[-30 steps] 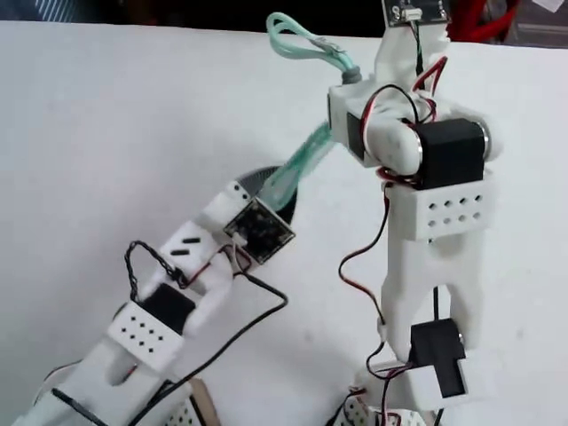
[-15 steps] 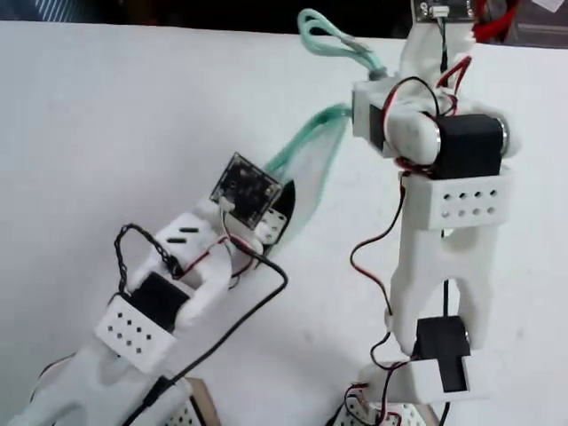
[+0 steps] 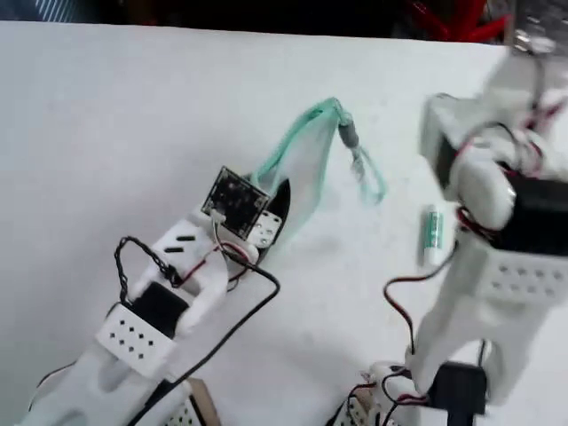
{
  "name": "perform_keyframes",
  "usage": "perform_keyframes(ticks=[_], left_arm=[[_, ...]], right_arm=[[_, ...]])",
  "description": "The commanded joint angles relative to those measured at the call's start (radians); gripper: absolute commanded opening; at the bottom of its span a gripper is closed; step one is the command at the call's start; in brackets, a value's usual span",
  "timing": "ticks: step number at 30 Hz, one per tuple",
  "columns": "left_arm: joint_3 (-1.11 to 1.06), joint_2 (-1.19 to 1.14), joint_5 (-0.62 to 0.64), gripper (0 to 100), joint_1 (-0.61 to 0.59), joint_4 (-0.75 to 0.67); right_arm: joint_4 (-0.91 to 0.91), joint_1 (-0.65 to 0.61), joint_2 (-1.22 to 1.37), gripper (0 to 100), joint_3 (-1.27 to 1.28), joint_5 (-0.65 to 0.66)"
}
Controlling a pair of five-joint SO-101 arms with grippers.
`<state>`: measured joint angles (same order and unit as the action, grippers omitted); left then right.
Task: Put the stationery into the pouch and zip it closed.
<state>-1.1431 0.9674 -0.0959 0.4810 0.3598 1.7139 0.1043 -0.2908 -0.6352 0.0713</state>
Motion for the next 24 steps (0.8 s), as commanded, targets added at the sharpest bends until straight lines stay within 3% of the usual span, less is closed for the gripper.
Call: perform_keyframes(ticks=[1, 5, 9, 13, 24], left_arm=[[-0.008, -0.01, 0.003, 6, -0.015, -0.002], [-0.009, -0.01, 0.003, 6, -0.015, 0.0], [-0.011, -0.01, 0.006, 10, -0.042, 0.002], [-0.009, -0.012, 0.011, 24, -0.07, 0.026], [-0.009, -0.016, 0.009, 23, -0.061, 0.037]], right_arm=[[-0.013, 0.122, -0.002, 28.5, 0.204, 0.078], [-0.171, 0.206, 0.119, 28.3, 0.512, 0.127], [-0.314, 0.208, 0.255, 28.3, 0.649, 0.135], [-0.384, 0.182, 0.401, 24.9, 0.652, 0.135], [-0.483, 0.156, 0.727, 19.9, 0.56, 0.135]])
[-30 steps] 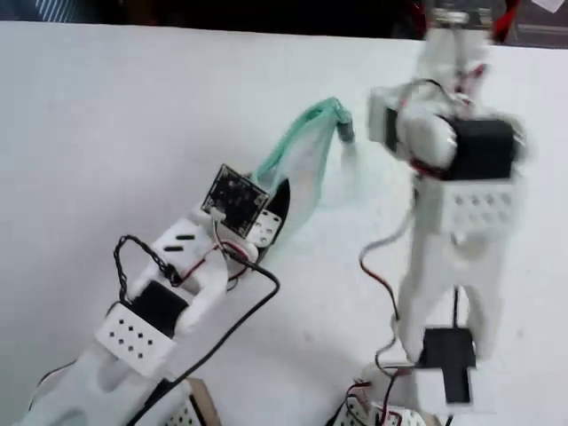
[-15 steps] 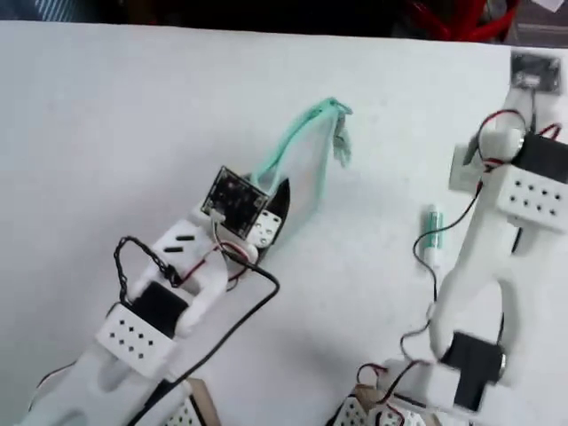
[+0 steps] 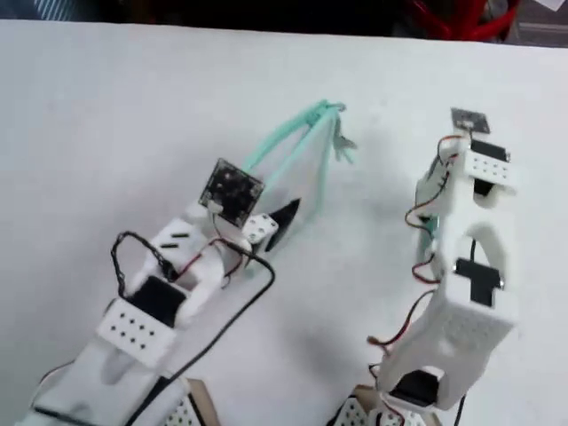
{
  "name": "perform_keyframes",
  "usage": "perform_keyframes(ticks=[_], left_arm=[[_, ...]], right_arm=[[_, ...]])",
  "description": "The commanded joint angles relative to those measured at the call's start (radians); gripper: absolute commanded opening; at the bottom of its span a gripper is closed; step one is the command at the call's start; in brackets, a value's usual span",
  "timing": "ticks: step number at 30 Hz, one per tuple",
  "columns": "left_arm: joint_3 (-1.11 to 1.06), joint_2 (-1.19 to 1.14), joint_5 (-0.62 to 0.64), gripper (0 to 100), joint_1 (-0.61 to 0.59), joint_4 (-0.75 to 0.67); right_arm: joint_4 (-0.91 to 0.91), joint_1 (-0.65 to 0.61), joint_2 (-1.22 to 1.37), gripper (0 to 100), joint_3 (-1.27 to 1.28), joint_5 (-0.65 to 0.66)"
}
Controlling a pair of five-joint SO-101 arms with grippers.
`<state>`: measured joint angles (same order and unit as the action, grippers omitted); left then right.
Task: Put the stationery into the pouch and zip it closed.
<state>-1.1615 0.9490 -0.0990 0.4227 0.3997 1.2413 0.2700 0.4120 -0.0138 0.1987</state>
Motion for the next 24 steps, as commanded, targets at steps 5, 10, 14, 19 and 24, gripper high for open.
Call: perform_keyframes(ticks=[5, 10, 14, 19, 24], left_arm=[[0.008, 0.002, 0.012, 23, -0.002, -0.003], [0.008, 0.004, 0.012, 23, -0.01, -0.003], [0.008, 0.007, 0.012, 23, -0.01, 0.002], [0.008, 0.008, 0.014, 23, -0.01, 0.002], [0.009, 0.012, 0.117, 23, -0.012, 0.002]], right_arm=[[-0.022, -0.013, 0.102, 7.7, -0.091, 0.052], [0.024, 0.004, 0.061, 1.7, -0.181, 0.11], [0.185, 0.008, -0.176, 1.7, -0.328, 0.081], [0.255, -0.061, -0.541, 1.7, -0.416, 0.074], [0.289, -0.249, -0.771, 1.7, -0.416, 0.081]])
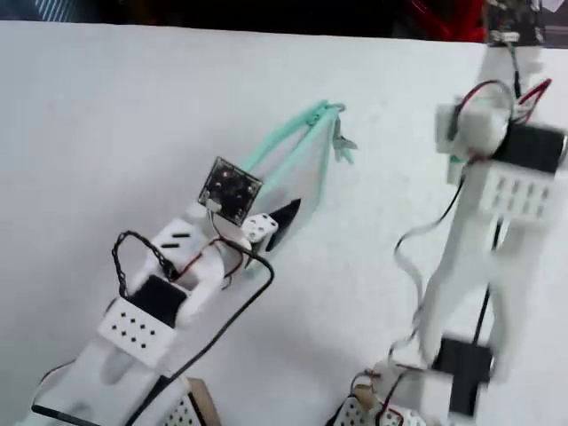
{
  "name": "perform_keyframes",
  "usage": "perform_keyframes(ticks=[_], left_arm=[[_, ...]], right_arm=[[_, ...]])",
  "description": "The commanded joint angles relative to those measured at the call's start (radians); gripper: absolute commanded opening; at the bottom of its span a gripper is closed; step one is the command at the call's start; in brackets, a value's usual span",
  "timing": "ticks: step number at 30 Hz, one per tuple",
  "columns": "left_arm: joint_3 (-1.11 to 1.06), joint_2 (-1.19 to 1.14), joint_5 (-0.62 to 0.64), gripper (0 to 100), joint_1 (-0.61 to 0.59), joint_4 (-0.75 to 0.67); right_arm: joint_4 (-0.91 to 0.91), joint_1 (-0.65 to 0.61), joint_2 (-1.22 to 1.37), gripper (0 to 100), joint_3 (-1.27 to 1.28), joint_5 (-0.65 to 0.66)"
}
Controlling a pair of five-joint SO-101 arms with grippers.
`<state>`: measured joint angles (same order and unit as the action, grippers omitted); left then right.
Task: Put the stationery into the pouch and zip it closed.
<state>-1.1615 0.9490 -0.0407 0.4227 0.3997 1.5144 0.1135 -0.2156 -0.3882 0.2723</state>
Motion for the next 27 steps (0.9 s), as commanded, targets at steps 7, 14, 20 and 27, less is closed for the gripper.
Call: perform_keyframes(ticks=[7, 14, 20, 27], left_arm=[[-0.071, 0.18, 0.068, 23, -0.008, -0.005], [-0.155, 0.346, 0.068, 23, -0.004, -0.006], [-0.153, 0.259, 0.068, 23, -0.005, -0.074], [-0.147, 0.128, 0.068, 23, -0.004, -0.176]], right_arm=[[-0.042, -0.401, -0.266, 1.7, -0.051, -0.107], [-0.286, -0.608, -0.228, 1.7, -0.02, -0.288], [-0.312, -0.68, -0.216, 1.7, 0.077, -0.379], [-0.38, -0.631, -0.292, 1.7, 0.307, -0.379]])
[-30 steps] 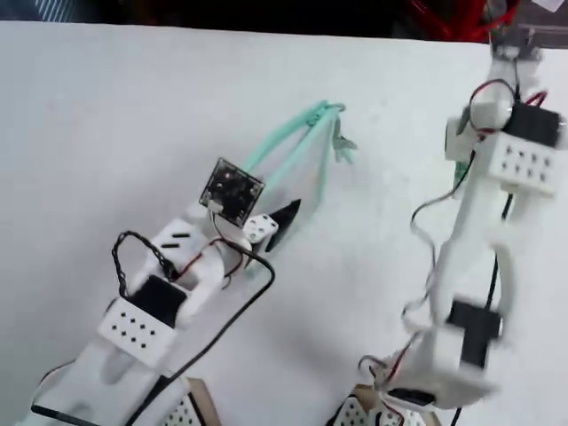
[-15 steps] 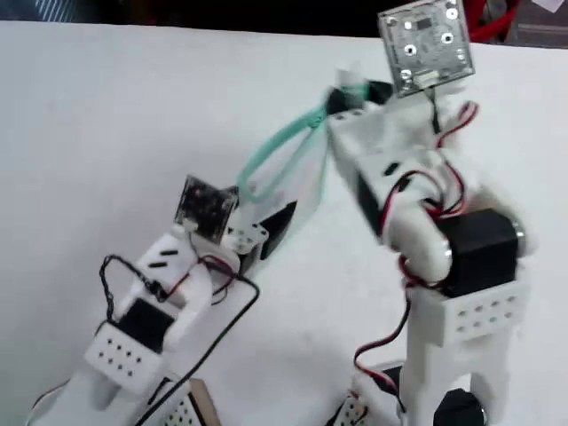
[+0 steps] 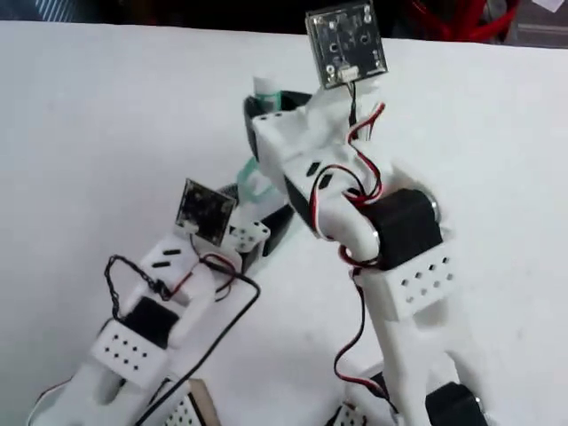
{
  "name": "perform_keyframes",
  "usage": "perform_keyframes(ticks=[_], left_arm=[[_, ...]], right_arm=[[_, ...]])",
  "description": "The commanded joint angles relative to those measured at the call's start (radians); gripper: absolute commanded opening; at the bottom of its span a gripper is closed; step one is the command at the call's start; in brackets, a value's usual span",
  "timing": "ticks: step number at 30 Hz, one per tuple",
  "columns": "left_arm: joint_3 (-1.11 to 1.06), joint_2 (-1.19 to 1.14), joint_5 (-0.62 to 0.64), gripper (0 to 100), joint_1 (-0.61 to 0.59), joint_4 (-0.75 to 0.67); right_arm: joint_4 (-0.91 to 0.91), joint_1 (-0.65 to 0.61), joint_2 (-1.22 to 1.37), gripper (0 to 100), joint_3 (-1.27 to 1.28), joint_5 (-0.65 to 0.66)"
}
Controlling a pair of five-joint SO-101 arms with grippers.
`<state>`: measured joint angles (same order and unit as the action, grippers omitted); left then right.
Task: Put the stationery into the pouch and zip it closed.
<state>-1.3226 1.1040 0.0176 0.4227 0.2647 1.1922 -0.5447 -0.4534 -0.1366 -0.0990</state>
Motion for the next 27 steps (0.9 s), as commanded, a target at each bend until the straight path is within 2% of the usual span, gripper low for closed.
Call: perform_keyframes(ticks=[1, 7, 12, 14, 17, 19, 23, 27], left_arm=[[0.014, -0.028, 0.009, 23, -0.004, -0.044], [0.014, -0.028, 0.009, 23, -0.01, -0.048], [0.014, -0.028, 0.009, 23, -0.01, -0.048], [0.014, -0.028, 0.009, 23, -0.01, -0.048], [0.014, -0.028, 0.009, 23, -0.01, -0.048], [0.014, -0.028, 0.009, 23, -0.01, -0.048], [0.014, -0.028, 0.009, 23, -0.01, -0.048], [0.011, -0.028, 0.009, 23, -0.01, -0.048]], right_arm=[[-0.084, 0.031, -0.065, 1.7, 0.094, -0.008], [-0.176, 0.03, -0.154, 1.7, 0.285, -0.012], [-0.177, 0.012, -0.286, 1.9, 0.407, 0.0], [-0.154, -0.008, -0.32, 6.9, 0.44, 0.061], [-0.084, -0.024, -0.328, 20.5, 0.43, 0.091], [-0.058, -0.021, -0.328, 22.9, 0.382, 0.095], [-0.031, 0.073, -0.326, 21.1, 0.215, 0.084], [-0.01, 0.237, -0.295, 21.5, 0.124, -0.049]])
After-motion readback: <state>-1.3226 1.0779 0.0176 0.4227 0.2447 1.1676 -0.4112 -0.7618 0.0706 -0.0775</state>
